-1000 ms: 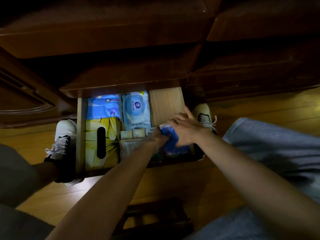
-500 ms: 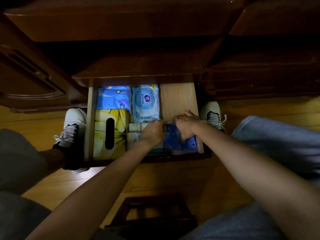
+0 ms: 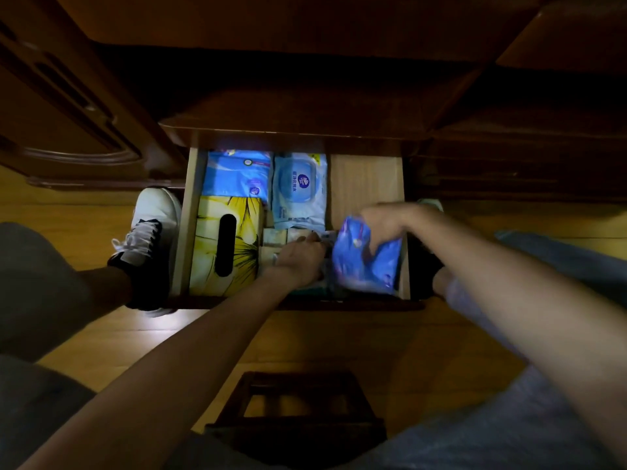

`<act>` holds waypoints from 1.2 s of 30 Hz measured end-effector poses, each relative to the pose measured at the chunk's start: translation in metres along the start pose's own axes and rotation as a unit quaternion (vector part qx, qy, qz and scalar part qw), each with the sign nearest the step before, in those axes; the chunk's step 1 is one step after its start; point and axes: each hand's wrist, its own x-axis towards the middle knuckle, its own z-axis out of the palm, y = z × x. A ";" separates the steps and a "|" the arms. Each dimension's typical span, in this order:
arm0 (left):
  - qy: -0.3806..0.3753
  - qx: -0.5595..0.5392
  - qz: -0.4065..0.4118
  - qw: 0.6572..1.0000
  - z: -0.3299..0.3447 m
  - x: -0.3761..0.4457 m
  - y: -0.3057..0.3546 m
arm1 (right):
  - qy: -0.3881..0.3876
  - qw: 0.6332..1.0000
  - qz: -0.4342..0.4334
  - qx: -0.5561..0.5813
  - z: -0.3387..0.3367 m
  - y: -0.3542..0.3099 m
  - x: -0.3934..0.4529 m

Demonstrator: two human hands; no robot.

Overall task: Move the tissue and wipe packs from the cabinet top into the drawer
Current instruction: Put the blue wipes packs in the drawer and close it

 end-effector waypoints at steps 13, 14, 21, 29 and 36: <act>-0.008 0.004 0.017 1.000 -0.017 -0.013 -0.019 | 0.276 0.945 0.096 -0.149 -0.027 -0.009 0.014; -0.008 0.011 0.016 1.000 -0.017 -0.015 -0.020 | 0.268 0.947 0.102 -0.143 -0.027 -0.009 0.020; 0.011 0.034 -0.002 0.999 -0.013 -0.024 -0.025 | 0.264 0.952 0.114 -0.105 -0.032 -0.017 0.065; 0.029 0.003 -0.007 1.000 -0.016 -0.022 -0.037 | 0.291 0.944 0.141 -0.069 -0.026 0.007 0.082; 0.122 -0.100 -0.033 0.987 -0.027 0.019 -0.014 | 0.305 0.936 0.147 -0.092 -0.032 0.011 0.092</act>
